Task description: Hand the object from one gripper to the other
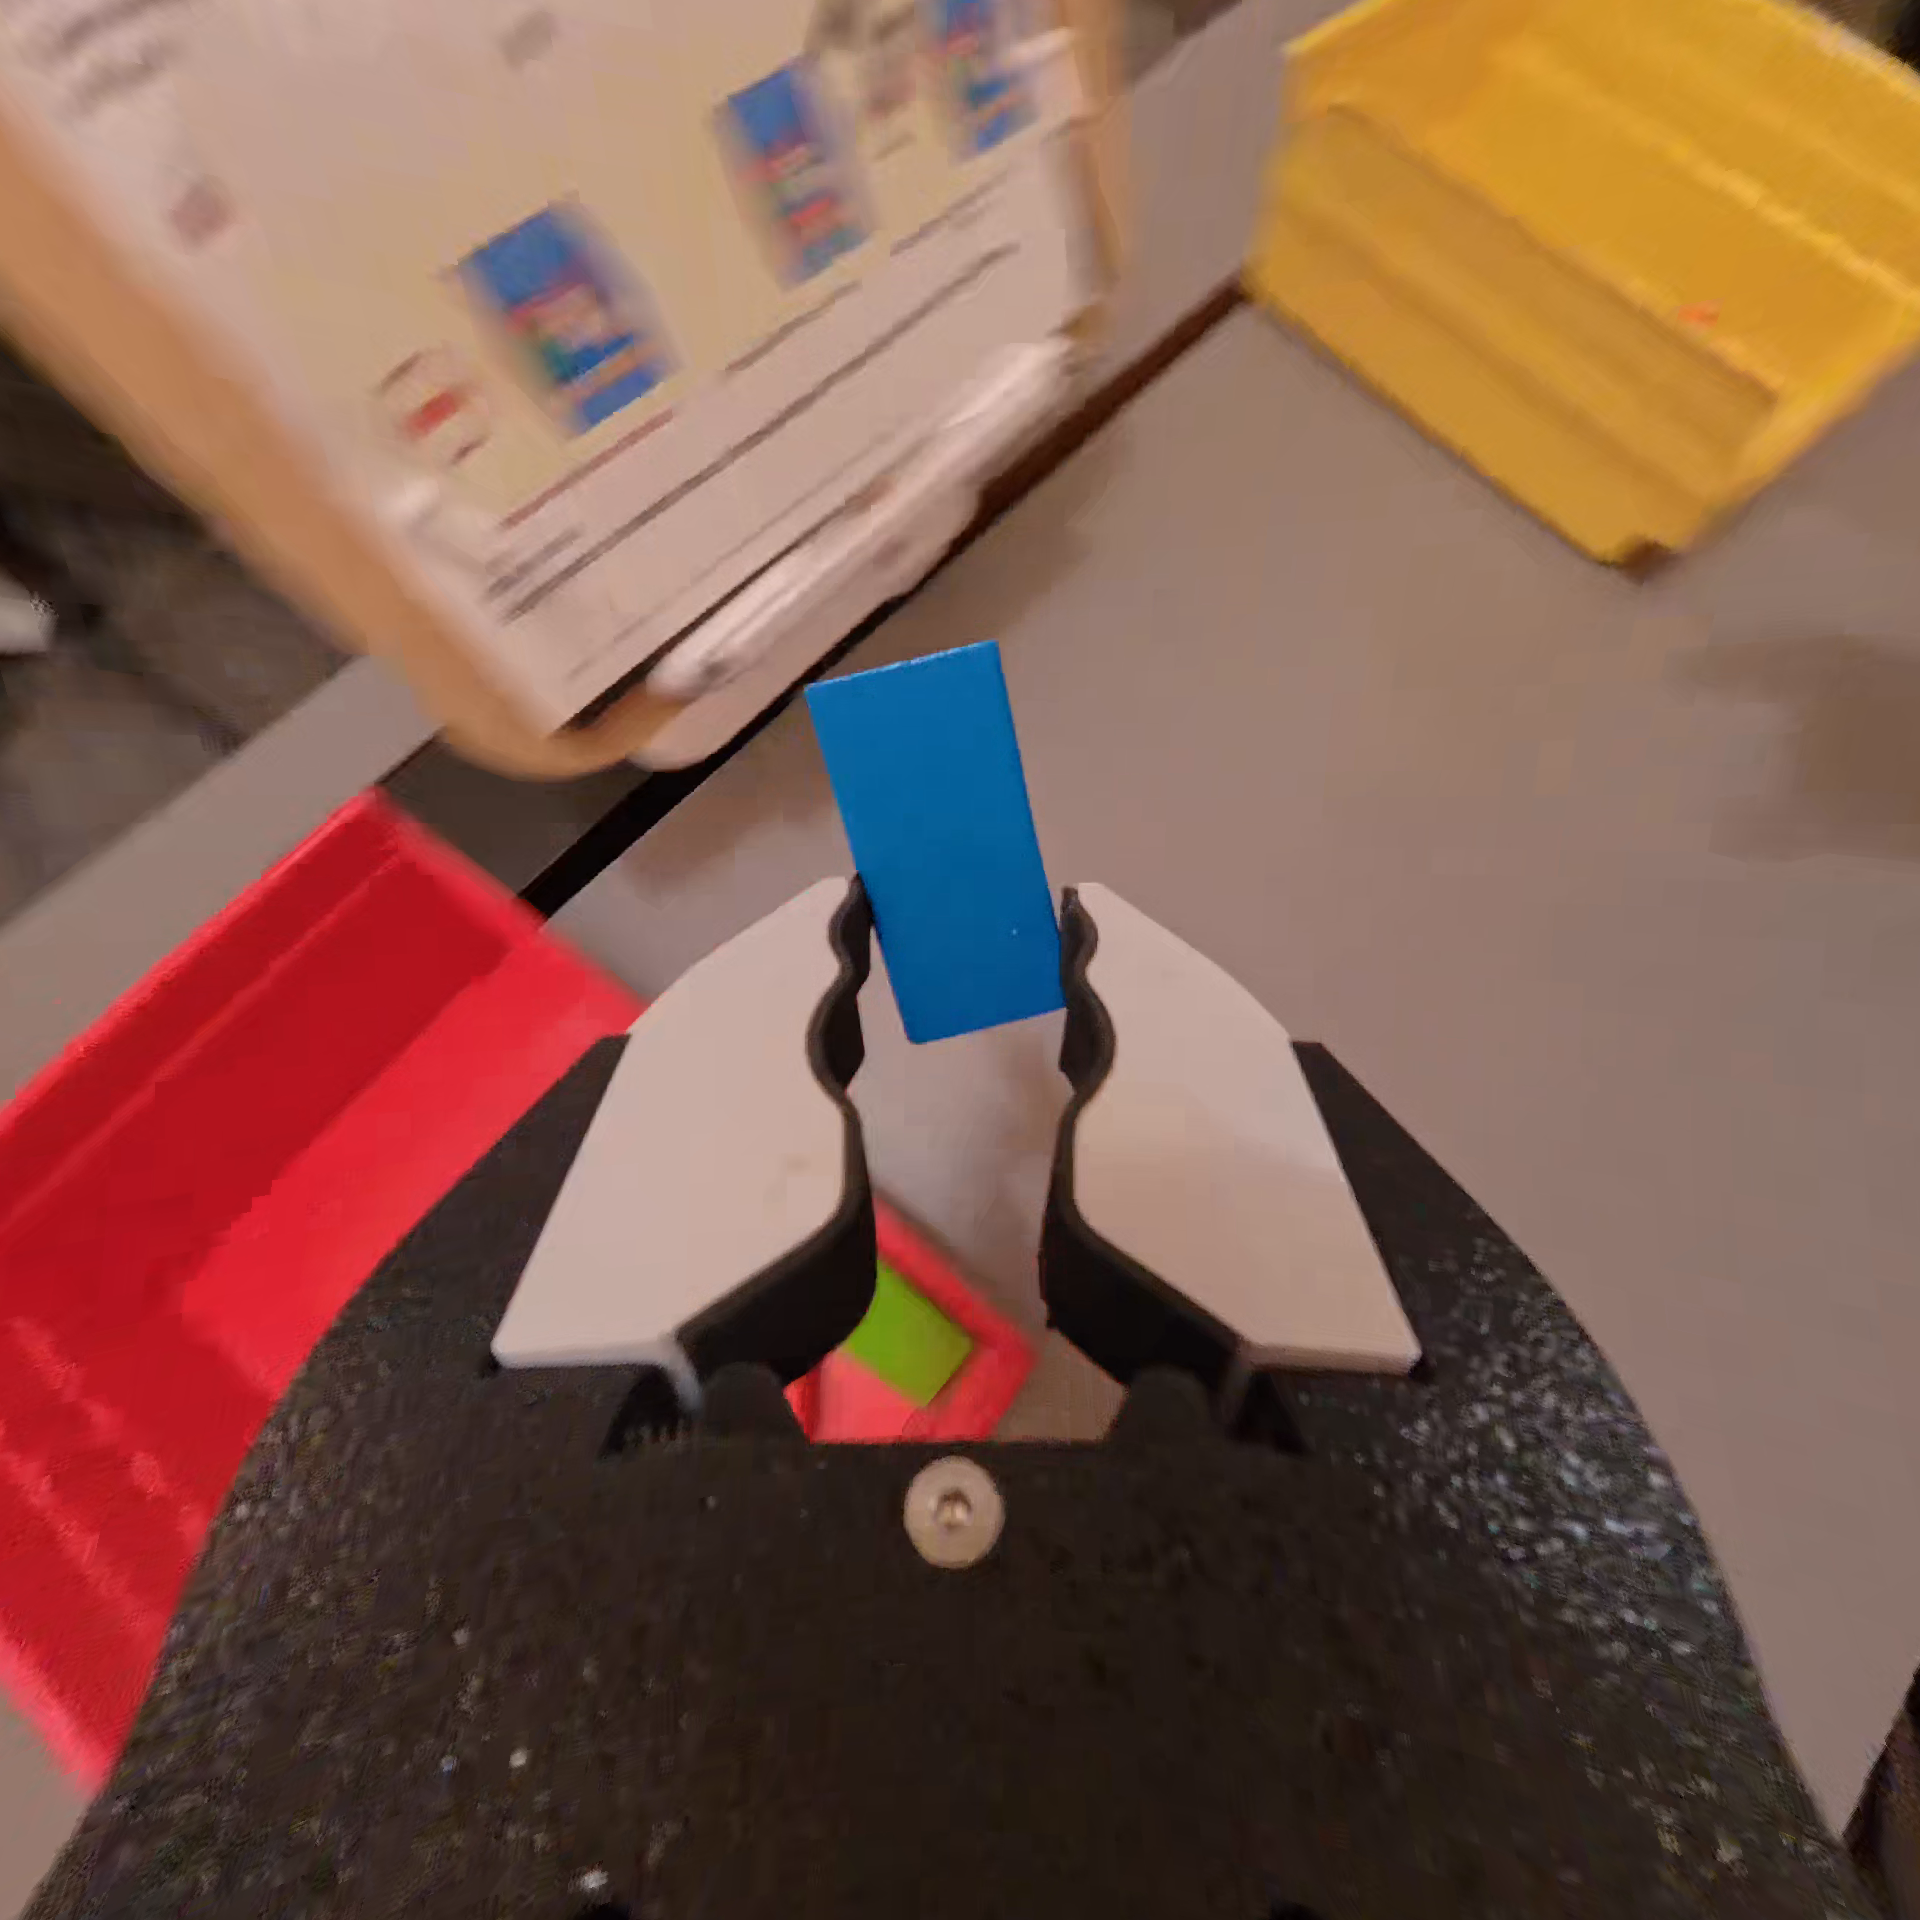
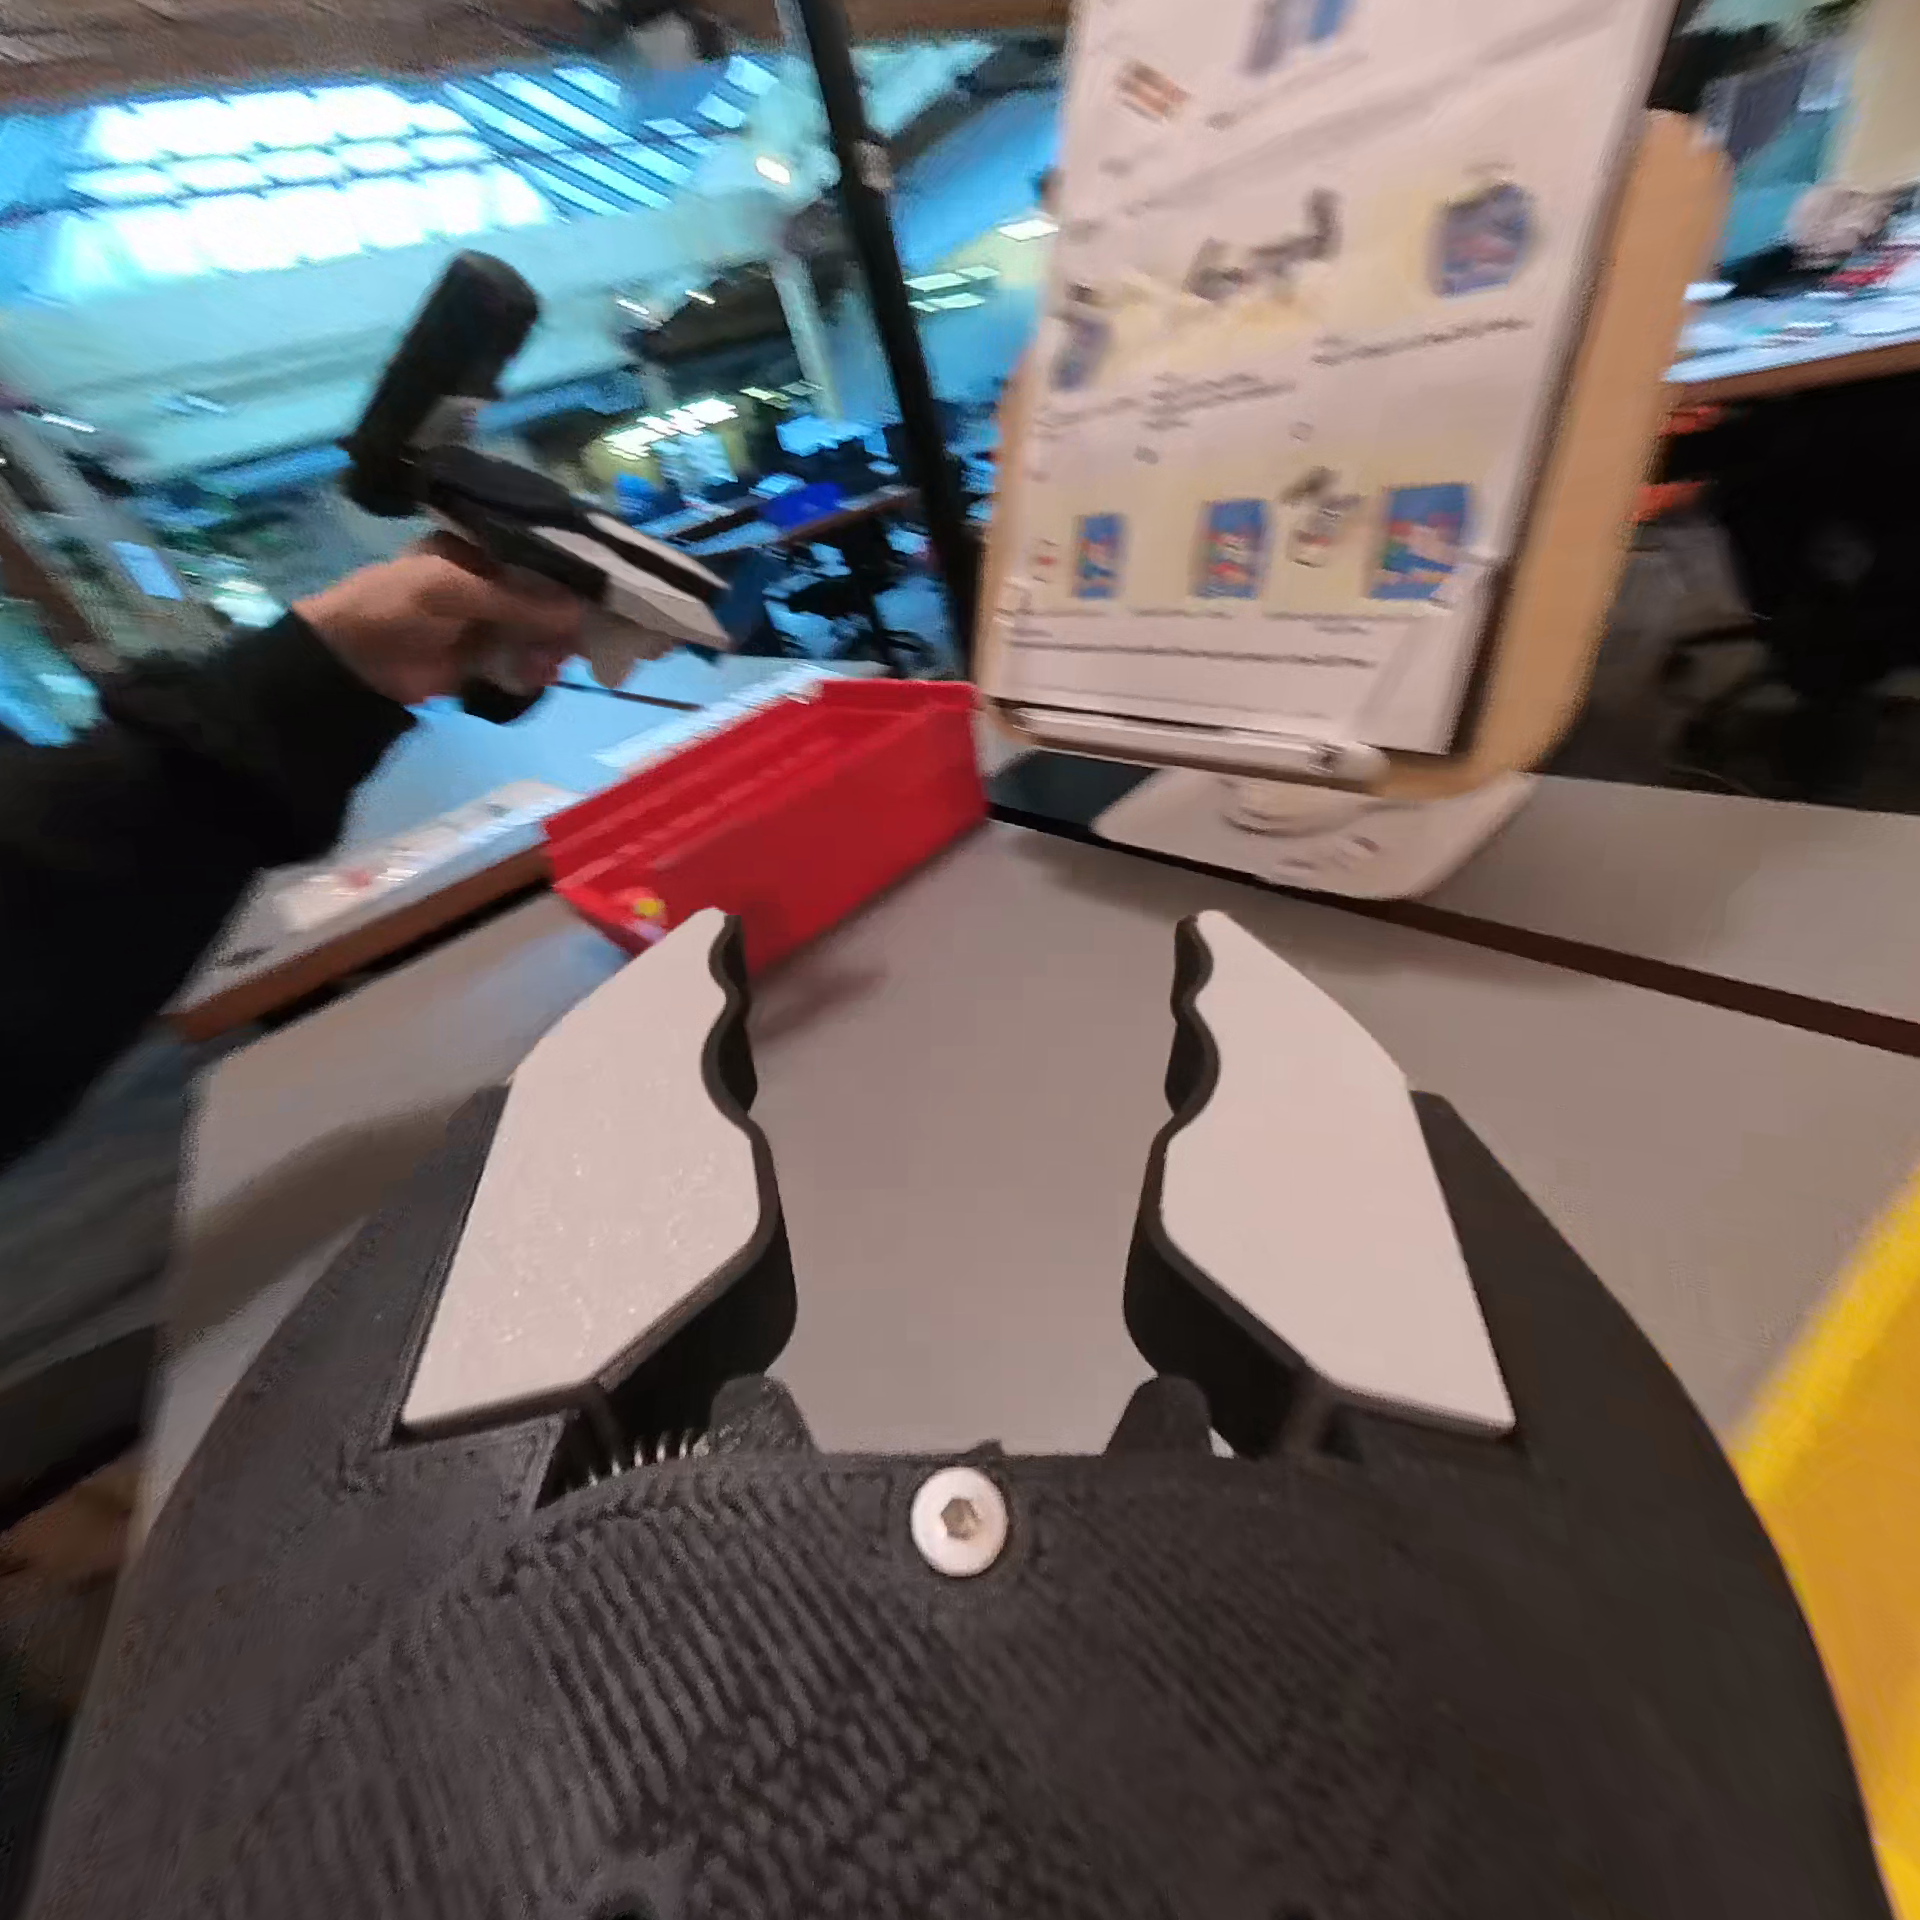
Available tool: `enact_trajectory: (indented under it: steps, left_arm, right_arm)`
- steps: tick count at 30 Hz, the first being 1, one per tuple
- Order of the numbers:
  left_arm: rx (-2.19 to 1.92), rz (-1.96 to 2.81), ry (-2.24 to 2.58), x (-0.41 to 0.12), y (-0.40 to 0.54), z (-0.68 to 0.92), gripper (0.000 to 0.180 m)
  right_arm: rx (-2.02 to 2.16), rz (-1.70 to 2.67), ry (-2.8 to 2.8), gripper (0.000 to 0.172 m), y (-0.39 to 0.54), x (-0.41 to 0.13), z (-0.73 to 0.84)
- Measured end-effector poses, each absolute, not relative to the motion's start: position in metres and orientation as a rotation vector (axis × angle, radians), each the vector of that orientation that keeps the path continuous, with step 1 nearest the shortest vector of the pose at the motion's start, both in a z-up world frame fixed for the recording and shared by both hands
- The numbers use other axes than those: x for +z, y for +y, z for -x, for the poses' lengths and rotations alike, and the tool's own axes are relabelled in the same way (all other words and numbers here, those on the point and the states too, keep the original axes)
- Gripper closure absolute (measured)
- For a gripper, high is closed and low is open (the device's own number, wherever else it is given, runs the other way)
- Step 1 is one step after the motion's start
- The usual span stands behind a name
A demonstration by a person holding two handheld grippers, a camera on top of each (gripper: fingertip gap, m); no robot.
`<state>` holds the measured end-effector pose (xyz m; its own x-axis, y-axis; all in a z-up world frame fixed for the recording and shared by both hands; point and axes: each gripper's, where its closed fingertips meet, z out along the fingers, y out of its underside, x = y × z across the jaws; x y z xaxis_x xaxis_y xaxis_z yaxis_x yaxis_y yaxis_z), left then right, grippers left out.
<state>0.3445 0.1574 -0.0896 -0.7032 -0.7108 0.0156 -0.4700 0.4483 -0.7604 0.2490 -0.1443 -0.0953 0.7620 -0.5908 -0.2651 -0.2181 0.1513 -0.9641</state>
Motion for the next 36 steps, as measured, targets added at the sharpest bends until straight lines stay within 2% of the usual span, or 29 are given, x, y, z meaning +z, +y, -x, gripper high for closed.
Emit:
enact_trajectory:
  steps: [1,6,10,12,15,19,21,26,30,36]
  left_arm:
    - [-1.163,0.875,2.429,-0.082,0.135,-0.324,0.146]
    - [-1.352,0.318,2.506,-0.071,0.032,-0.225,0.146]
    - [-1.562,0.077,2.509,-0.064,-0.023,-0.170,0.146]
    - [-1.574,0.021,2.509,-0.064,-0.037,-0.158,0.146]
    - [-1.585,-0.049,2.514,-0.062,-0.054,-0.144,0.146]
    - [-1.609,-0.105,2.523,-0.060,-0.066,-0.135,0.146]
    - [-1.621,-0.097,2.541,-0.064,-0.071,-0.134,0.147]
    - [-1.618,0.047,2.504,-0.074,-0.075,-0.149,0.149]
    - [-1.623,0.263,2.404,-0.075,-0.063,-0.170,0.142]
    - [-1.662,0.492,2.357,-0.094,-0.033,-0.175,0.143]
  right_arm:
    - [-0.243,1.401,0.661,0.093,-0.132,-0.088,-0.241]
    - [-0.005,1.280,0.396,0.088,-0.079,-0.052,-0.191]
    - [0.045,1.240,0.226,0.112,-0.062,-0.036,-0.161]
    - [0.036,1.229,0.168,0.119,-0.061,-0.030,-0.152]
    - [0.022,1.255,0.143,0.115,-0.060,-0.031,-0.148]
    - [0.024,1.252,0.098,0.122,-0.061,-0.030,-0.142]
    - [0.027,1.254,0.038,0.138,-0.060,-0.030,-0.135]
    - [-0.134,1.360,0.065,0.139,-0.063,-0.039,-0.148]
    - [-0.388,1.395,0.323,0.139,-0.115,-0.047,-0.199]
    - [-0.751,1.347,0.950,0.139,-0.270,-0.110,-0.282]
